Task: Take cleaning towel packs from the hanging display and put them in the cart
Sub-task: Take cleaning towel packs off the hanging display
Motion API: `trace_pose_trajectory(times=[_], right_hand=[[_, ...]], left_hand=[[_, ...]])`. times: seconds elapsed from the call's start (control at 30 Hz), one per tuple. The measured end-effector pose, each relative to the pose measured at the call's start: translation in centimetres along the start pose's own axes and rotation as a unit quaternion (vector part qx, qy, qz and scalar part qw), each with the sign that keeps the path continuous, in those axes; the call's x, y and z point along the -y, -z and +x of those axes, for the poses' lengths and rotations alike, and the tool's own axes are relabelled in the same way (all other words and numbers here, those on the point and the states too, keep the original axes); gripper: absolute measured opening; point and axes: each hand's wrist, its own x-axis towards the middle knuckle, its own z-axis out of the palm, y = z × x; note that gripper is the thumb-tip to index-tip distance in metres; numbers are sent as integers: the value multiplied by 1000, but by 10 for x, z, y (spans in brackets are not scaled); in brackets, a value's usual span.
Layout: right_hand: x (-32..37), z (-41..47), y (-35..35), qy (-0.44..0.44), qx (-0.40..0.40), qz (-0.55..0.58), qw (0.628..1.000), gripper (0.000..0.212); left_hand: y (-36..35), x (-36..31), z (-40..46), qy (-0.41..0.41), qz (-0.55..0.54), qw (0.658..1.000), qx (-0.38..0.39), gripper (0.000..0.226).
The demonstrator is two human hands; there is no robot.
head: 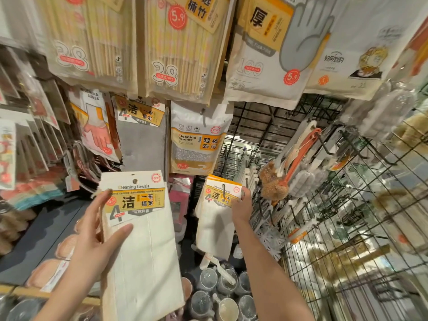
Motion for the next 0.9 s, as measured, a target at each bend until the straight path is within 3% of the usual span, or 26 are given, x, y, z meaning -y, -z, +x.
trace_pose_trajectory(times=[0.2,0.37,0.53,0.67,0.8,0.9], right_hand=[[-1,-9,6,1,52,24,998,40],[5,-32,20,-20,68,37,997,56],[40,-78,23,144,86,3,986,37],[79,-120,21,165,190,79,965,18],[99,-145,18,151,302,109,935,34],[108,-156,18,158,318,102,929,47]], left_hand=[[-7,-6,-5,2,7,1000,12,86],[-12,-9,-9,1,-4,1000,3,93],[-17,-7,-10,-11,-14,1000,14,92],[-23,-7,-14,-14,-34,999,21,92],[-27,-8,-16,-21,-27,999,30,87],[-30,-8,-19,-29,-34,999,30,87]])
